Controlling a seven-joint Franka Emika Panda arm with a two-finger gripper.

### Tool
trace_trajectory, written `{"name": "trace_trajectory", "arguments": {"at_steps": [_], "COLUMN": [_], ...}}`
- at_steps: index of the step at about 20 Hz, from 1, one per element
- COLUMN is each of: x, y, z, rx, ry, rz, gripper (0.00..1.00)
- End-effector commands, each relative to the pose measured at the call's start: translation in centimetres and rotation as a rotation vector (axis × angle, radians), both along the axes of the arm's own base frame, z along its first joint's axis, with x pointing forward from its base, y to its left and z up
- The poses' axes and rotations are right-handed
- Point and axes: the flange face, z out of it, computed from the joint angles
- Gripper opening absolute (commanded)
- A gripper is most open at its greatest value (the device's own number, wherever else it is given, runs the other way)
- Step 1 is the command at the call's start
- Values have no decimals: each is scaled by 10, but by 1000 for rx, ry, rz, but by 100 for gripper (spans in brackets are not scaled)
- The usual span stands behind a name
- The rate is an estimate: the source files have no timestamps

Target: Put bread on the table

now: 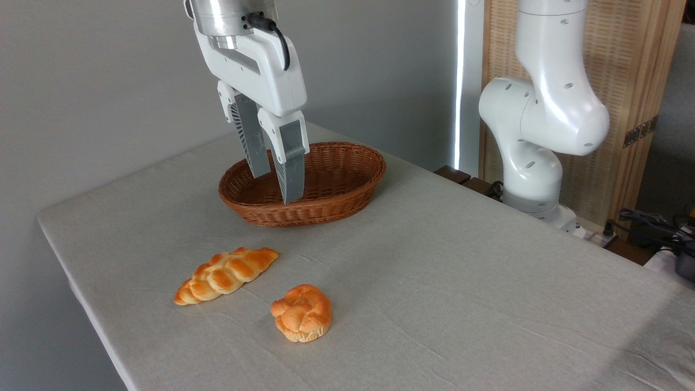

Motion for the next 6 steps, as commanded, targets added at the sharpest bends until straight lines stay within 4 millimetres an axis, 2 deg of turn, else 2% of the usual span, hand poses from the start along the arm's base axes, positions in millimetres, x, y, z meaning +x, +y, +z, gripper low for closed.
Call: {"name": "trace_trajectory", "arguments": {"at_steps": [1,6], "x": [0,-1], "y": [4,5], "z": [4,3], "rx": [15,17], "ry": [23,35], "rz": [25,26], "gripper": [100,100]}}
